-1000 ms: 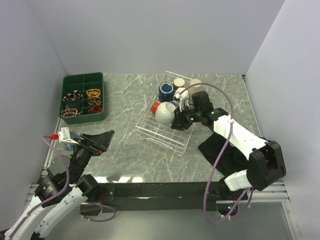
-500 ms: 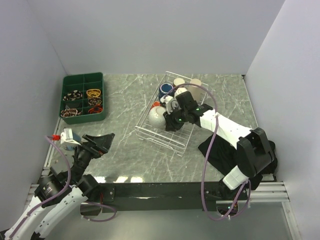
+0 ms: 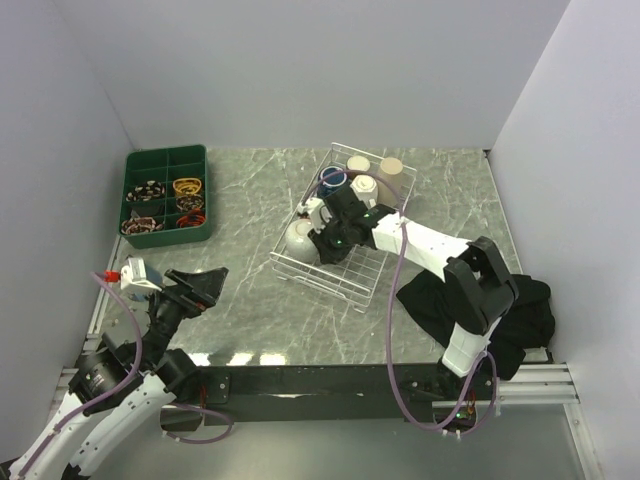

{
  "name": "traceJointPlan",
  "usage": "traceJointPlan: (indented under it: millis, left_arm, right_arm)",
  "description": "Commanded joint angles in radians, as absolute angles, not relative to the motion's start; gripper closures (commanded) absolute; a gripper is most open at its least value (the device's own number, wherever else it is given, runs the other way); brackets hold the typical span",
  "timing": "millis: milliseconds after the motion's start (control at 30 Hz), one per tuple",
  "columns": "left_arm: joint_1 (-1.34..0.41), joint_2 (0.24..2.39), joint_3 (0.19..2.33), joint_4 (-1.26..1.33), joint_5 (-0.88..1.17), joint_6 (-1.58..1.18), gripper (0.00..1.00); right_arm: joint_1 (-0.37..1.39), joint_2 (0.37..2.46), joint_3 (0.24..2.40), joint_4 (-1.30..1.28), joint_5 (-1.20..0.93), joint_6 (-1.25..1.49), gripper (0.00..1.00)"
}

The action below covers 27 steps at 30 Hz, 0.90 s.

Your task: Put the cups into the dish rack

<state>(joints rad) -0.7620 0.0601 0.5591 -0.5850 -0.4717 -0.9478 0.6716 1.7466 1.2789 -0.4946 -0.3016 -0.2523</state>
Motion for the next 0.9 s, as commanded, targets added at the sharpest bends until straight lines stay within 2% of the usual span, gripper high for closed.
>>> traceJointPlan:
  millis: [0,100,433,667,767,867]
  left_arm:
    - [-0.762,0.049,0.561,-0.591,-0.499,-0.953,0.04]
    - [-0.762,0.069,0.563,-0.597,-0.512,-0.957,0.04]
    - [-0.762,0.212,0.626,-0.603,-0.564,-0.901,0.04]
    - [-0.761,0.489,0.704,-0.598,-0.609,-0.838,0.04]
    - [-0.738,0.566,0.744,-0.594,-0.626,-0.809,0.04]
    - [-0.605,0.619,0.761,-0.577,-0.531,-0.746,0.04]
  right_arm:
    - [0.698,1.732,1.344,-0.439,-0.275,-0.282,0.75]
    - [0.707,1.724,1.330,-0.436,-0.264,-0.288,0.60]
    - [0.710,1.668,1.341,-0.475,-0.229,-0.333,0.32]
    - [0.693,1.474,1.280,-0.515,-0.209,-0.452,0.23]
    - [0.635,1.373,1.237,-0.535,-0.309,-0.495,0.21]
    - [0.520,1.264,1.166,-0.529,-0.440,-0.500,0.21]
